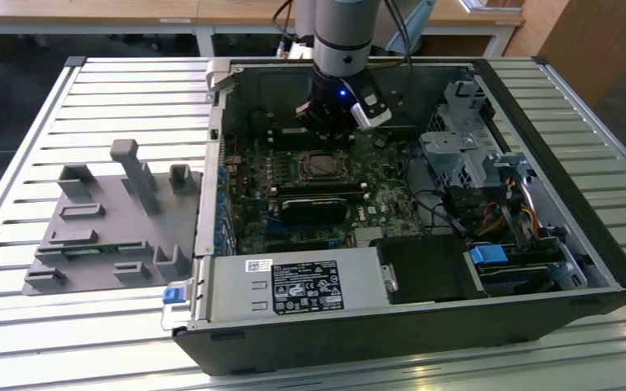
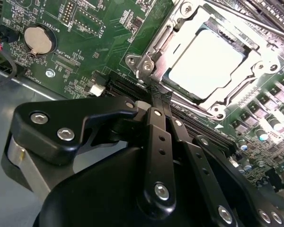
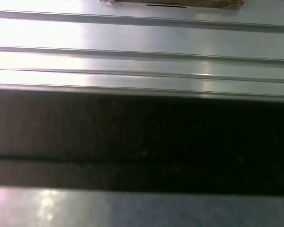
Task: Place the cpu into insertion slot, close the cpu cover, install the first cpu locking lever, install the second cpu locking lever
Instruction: 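Install the first cpu locking lever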
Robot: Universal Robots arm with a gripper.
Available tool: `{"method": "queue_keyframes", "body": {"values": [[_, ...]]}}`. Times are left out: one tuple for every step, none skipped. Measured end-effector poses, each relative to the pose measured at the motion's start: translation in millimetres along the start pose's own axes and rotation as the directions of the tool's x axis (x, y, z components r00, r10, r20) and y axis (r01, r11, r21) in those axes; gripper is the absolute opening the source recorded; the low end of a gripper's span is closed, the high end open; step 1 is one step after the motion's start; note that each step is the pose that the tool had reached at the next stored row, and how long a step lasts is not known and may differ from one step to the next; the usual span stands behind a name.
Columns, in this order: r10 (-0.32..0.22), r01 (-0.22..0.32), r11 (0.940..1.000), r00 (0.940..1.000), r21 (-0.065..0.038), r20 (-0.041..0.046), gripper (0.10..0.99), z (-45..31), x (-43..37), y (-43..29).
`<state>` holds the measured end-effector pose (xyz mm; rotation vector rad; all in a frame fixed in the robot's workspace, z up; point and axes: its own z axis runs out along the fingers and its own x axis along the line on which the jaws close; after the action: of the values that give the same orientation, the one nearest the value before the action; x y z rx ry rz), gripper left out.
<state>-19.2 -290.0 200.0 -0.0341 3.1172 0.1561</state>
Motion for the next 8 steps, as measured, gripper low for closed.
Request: {"method": "queue_keyframes", "body": {"values": [[0.0,0.0,1.0,1.0,0.0,0.0,0.118,0.5,0.0,-0.1],[0.0,0.0,1.0,1.0,0.0,-0.0001,0.118,0.8,0.0,-0.1],[0.0,0.0,1.0,1.0,0.0,-0.0002,0.118,0.8,0.0,-0.1],[0.0,0.0,1.0,1.0,0.0,-0.0002,0.118,0.9,0.0,-0.1],[0.0,0.0,1.0,1.0,0.0,-0.0002,0.118,0.9,0.0,-0.1],[0.0,0.0,1.0,1.0,0.0,0.0,0.118,1.0,-0.1,-0.1],[0.0,0.0,1.0,1.0,0.0,0.0,0.118,1.0,-0.1,-0.1],[0.0,0.0,1.0,1.0,0.0,0.0,0.118,1.0,-0.1,-0.1]]}}
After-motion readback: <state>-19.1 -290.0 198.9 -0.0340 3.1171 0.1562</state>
